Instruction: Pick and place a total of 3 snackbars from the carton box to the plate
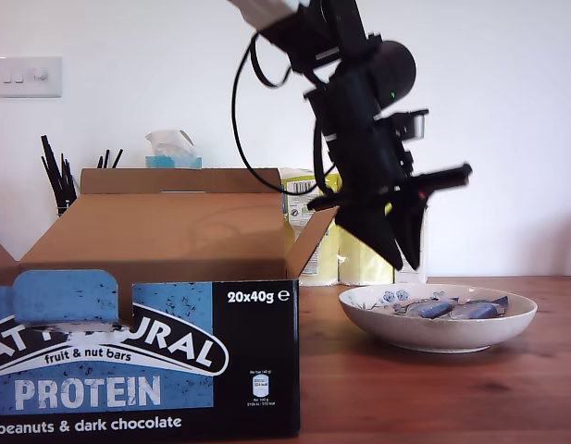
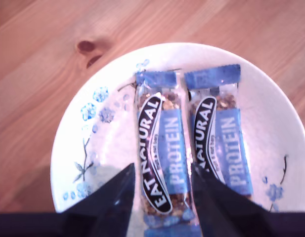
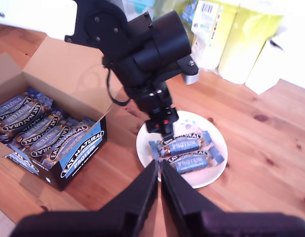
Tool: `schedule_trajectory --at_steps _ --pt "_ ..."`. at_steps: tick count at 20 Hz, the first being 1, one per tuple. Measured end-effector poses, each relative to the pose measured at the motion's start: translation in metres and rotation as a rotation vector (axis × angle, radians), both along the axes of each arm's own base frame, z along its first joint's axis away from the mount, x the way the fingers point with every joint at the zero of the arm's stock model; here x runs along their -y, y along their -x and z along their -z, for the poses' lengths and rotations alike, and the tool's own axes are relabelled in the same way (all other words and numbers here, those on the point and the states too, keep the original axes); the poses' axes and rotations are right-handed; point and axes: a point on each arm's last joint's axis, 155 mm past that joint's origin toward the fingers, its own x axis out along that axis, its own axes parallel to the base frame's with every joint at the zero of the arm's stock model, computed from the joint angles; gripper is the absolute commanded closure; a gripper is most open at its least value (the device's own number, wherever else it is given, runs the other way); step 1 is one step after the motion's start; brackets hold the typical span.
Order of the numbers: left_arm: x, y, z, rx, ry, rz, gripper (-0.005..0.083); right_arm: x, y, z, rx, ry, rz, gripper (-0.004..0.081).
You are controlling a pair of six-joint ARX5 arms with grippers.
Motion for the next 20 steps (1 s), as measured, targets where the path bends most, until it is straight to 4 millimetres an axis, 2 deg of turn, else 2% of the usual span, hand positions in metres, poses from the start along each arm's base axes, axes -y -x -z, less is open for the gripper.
schedule_trajectory --at_steps 2,5,7,8,9,10,15,16,18,20 --pt "-0.007 0.005 -0.034 0.025 0.021 -0.001 0.0797 0.000 0.000 0.000 0.002 0.000 -0.001 0.0783" --pt "-0.020 0.008 -0.111 0.147 0.087 -0.025 0.0797 -0.001 -0.001 0.000 -0.001 0.004 -0.002 0.0783" --pt "-0.025 0.013 -0.145 0.192 0.133 -0.024 0.0797 -0.001 -0.002 0.001 -0.004 0.006 -0.001 0.0783" --pt "-0.027 0.015 -0.156 0.206 0.147 -0.023 0.0797 -0.002 -0.003 0.000 -0.001 0.005 -0.002 0.0783" --pt "-0.028 0.017 -0.158 0.214 0.156 -0.022 0.0797 -0.002 -0.004 -0.001 0.003 0.003 -0.001 0.0783" --pt "-0.032 0.020 -0.150 0.205 0.145 -0.022 0.0797 -0.002 -0.004 -0.002 0.008 0.000 -0.002 0.0783" --pt "-0.065 0.049 -0.066 0.117 0.049 -0.024 0.0797 -0.005 -0.007 -0.009 0.036 -0.017 -0.004 0.0783" --pt "-0.076 0.056 -0.059 0.106 0.045 -0.037 0.0797 -0.006 -0.006 -0.009 0.037 -0.015 -0.016 0.0783" --pt "-0.100 0.069 -0.065 0.104 0.071 -0.081 0.0797 -0.016 0.000 -0.009 0.041 -0.006 -0.089 0.0783" --pt "-0.120 0.076 -0.086 0.135 0.123 -0.127 0.0797 -0.030 0.010 -0.010 0.025 -0.040 -0.177 0.0783"
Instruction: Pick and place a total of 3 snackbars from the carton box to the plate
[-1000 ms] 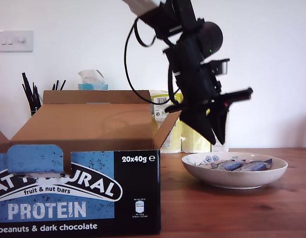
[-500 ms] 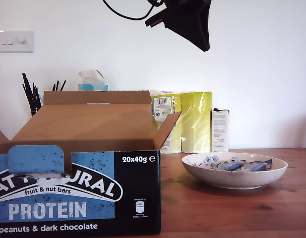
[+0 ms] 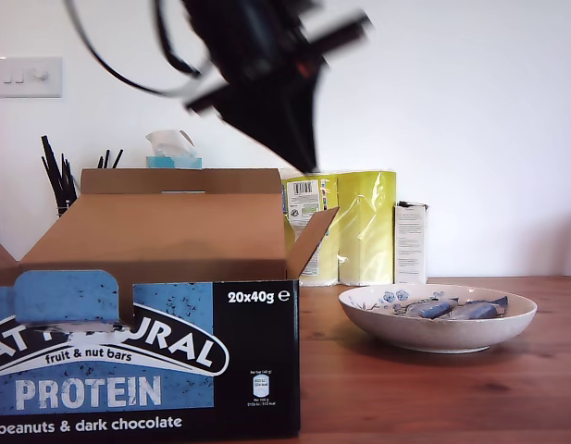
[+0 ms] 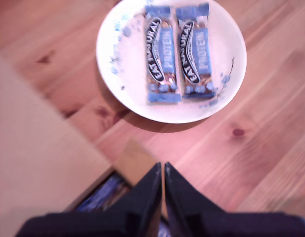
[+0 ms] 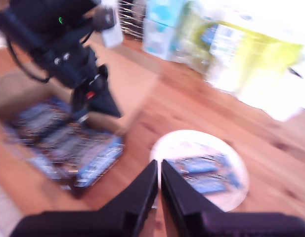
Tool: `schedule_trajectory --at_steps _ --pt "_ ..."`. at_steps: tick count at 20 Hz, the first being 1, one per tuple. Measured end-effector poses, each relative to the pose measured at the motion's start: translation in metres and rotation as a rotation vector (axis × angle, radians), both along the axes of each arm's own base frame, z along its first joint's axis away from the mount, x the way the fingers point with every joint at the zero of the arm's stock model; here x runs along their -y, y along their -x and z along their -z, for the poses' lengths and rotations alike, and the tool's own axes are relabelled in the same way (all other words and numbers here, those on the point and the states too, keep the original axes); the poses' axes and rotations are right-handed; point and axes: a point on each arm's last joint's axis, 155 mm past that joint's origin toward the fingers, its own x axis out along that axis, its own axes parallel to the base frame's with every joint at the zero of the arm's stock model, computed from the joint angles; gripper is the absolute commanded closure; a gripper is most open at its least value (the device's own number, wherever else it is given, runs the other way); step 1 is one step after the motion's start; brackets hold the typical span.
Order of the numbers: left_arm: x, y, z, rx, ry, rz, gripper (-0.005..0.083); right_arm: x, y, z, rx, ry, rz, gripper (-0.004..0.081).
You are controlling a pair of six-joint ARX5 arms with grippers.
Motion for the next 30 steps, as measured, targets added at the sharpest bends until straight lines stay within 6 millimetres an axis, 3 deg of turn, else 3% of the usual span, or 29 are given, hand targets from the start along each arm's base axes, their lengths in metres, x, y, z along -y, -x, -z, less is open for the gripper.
schedule_trajectory --at_steps 2,6,9,12,16,18,21,22,30 --pt "-0.020 0.005 -0.008 0.006 0.029 -0.046 0.0797 -0.014 0.011 -0.001 -0.024 -0.034 -0.091 0.0783" --pt "-0.050 0.024 0.036 -0.121 -0.064 -0.115 0.0797 -0.028 0.018 0.002 -0.064 -0.053 -0.166 0.0783" --pt "-0.072 0.039 0.049 -0.197 -0.137 -0.195 0.0797 -0.031 0.014 0.008 -0.092 -0.044 -0.172 0.0783" --pt "-0.107 0.063 0.061 -0.319 -0.239 -0.336 0.0796 -0.032 0.012 0.011 -0.104 -0.038 -0.171 0.0783" --pt "-0.145 0.079 0.068 -0.385 -0.351 -0.493 0.0662 -0.033 0.012 0.009 -0.096 -0.042 -0.172 0.0783" --pt "-0.154 0.079 0.068 -0.397 -0.363 -0.544 0.0588 -0.035 0.013 0.008 -0.091 -0.044 -0.185 0.0783" --pt "-0.163 0.071 0.067 -0.377 -0.362 -0.602 0.0254 -0.039 0.017 0.008 -0.093 -0.043 -0.207 0.0783" --pt "-0.163 0.067 0.066 -0.365 -0.352 -0.614 0.0199 -0.039 0.016 0.008 -0.094 -0.042 -0.207 0.0783" --pt "-0.160 0.035 0.061 -0.295 -0.259 -0.654 0.0202 -0.042 0.018 0.009 -0.098 -0.040 -0.219 0.0783"
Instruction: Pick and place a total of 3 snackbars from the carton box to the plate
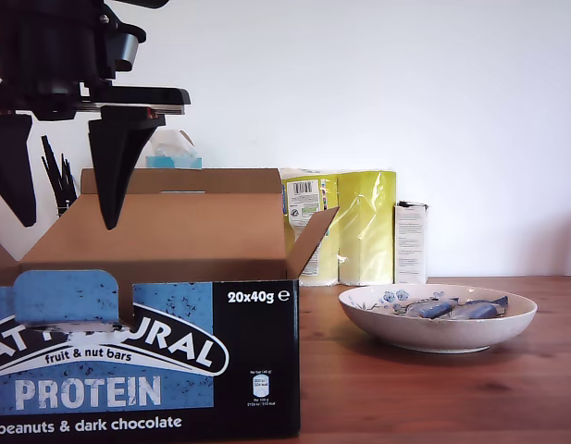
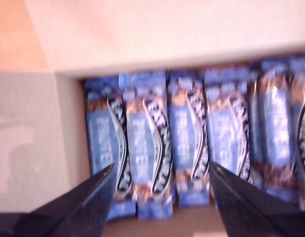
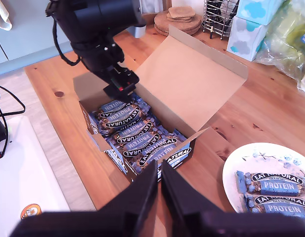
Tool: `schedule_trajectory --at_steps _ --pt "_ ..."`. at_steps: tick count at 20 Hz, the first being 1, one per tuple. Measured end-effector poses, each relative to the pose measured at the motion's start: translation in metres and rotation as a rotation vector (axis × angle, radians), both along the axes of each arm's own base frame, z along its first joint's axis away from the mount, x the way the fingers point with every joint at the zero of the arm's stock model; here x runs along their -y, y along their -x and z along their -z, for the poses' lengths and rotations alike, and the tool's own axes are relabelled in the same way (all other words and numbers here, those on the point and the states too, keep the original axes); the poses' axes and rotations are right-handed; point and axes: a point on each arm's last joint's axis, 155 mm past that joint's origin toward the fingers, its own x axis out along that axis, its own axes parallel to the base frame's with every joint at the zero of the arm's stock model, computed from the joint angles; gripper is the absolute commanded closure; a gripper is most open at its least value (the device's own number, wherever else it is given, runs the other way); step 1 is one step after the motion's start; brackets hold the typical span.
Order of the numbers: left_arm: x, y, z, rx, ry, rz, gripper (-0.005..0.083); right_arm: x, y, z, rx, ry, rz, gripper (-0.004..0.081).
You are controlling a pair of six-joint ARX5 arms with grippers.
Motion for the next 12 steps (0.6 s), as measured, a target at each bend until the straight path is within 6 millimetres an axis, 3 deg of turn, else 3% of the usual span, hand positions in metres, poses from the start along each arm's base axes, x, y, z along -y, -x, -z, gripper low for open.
schedule_trajectory --at_steps 5,9,12 --pt "-0.003 -0.015 0.012 -0.009 -0.002 -0.001 0.0209 0.000 0.000 0.000 0.000 0.000 0.000 0.0783" --pt "0.000 -0.024 0.031 -0.047 -0.001 0.013 0.0349 0.000 0.000 0.000 0.000 0.000 0.000 0.0783" --pt "0.002 -0.022 0.042 -0.083 -0.012 0.027 0.0352 0.000 0.000 0.000 0.000 0.000 0.000 0.0783"
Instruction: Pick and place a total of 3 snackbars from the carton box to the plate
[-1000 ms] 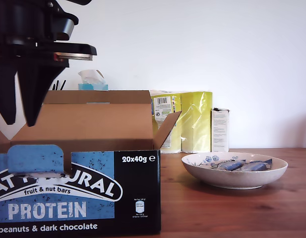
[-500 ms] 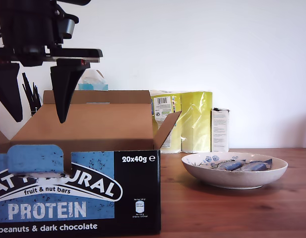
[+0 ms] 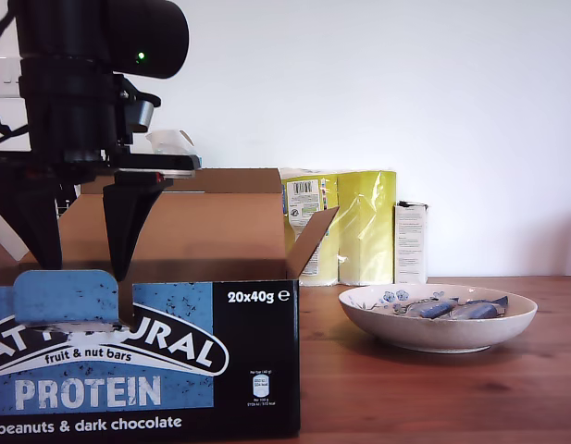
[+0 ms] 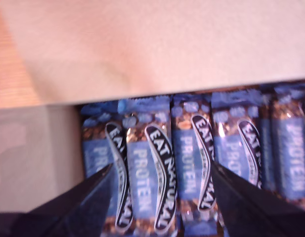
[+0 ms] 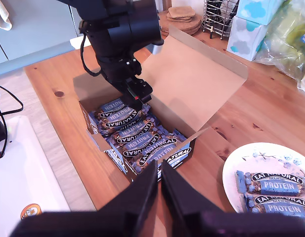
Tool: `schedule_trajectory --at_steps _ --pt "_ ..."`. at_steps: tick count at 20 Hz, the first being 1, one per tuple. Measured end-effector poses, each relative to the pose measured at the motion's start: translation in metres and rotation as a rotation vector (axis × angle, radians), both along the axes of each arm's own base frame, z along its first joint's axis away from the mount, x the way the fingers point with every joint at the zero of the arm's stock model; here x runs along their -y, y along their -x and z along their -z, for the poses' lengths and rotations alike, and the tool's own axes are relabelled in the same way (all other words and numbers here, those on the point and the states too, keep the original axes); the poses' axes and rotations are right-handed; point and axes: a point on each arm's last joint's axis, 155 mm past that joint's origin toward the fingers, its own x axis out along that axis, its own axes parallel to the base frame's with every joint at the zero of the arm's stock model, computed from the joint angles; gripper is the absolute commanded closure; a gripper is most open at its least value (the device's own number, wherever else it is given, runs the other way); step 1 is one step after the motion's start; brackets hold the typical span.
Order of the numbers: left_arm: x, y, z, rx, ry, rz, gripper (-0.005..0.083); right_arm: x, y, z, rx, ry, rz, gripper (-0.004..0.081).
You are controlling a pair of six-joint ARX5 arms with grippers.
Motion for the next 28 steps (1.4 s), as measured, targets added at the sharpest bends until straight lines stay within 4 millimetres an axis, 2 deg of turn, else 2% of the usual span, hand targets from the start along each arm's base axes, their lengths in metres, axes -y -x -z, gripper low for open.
schedule_trajectory --at_steps 15,20,23,28 --pt "-0.016 -0.005 0.026 -0.074 -0.053 -0.007 0.0352 0.000 0.000 0.000 0.000 0.001 0.001 0.0783" --pt "-0.011 -0.008 0.029 -0.078 -0.019 0.003 0.0352 0.000 0.000 0.000 0.001 0.001 0.002 0.0783" --pt "-0.012 -0.006 0.040 -0.110 -0.037 0.004 0.0352 0.000 0.000 0.000 0.001 0.000 0.002 0.0783" --pt "-0.013 -0.006 0.041 -0.113 -0.042 0.015 0.0352 0.000 0.000 0.000 0.001 0.000 0.002 0.0783"
